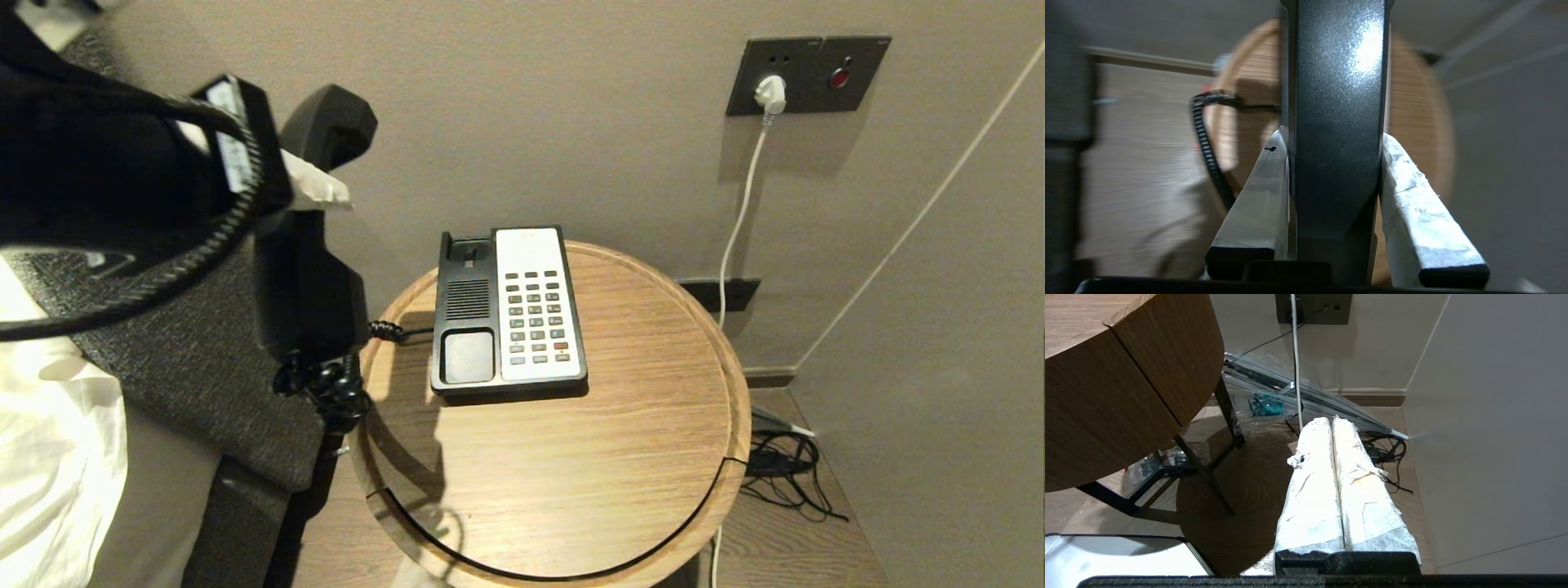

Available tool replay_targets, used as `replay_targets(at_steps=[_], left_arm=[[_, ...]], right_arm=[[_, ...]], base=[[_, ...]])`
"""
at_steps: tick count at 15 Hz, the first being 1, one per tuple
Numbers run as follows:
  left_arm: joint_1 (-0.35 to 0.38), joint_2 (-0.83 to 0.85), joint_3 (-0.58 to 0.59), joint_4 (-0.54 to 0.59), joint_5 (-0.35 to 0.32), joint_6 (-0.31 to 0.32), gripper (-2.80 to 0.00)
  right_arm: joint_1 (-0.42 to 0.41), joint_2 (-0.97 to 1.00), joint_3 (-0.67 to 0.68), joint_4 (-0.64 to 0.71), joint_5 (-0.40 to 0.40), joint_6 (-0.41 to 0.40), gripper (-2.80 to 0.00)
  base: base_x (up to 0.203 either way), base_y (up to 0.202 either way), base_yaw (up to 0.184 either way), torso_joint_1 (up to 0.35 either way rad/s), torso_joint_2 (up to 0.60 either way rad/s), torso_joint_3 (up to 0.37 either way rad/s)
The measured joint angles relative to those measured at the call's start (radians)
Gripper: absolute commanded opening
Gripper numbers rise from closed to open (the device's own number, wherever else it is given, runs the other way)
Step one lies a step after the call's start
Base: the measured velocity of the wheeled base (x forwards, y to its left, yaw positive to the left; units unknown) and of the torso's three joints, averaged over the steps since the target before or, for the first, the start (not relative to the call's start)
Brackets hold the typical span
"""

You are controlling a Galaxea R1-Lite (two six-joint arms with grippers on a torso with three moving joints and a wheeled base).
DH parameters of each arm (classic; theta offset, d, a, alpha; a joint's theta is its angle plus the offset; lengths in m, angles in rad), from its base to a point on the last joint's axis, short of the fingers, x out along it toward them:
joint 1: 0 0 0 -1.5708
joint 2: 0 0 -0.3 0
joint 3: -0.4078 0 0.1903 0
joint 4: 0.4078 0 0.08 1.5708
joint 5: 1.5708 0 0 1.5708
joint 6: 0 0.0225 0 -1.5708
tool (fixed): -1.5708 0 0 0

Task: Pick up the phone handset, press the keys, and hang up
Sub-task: Dial the number

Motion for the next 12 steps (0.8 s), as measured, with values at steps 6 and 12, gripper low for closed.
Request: replay_targets(at_steps=[6, 12], left_arm=[[-0.001, -0.278, 0.019, 0.013, -0.301, -0.140, -2.80], [-0.001, -0.467, 0.028, 0.069, -0.486, -0.253, -2.80]], right_arm=[[0.000, 0.000, 0.000, 0.000, 0.000, 0.000, -2.80], [0.000, 0.000, 0.000, 0.000, 0.000, 0.000, -2.80]], base=[[0.000, 0.000, 0.000, 0.000, 0.00, 0.000], [0.000, 0.000, 0.000, 0.000, 0.00, 0.000]])
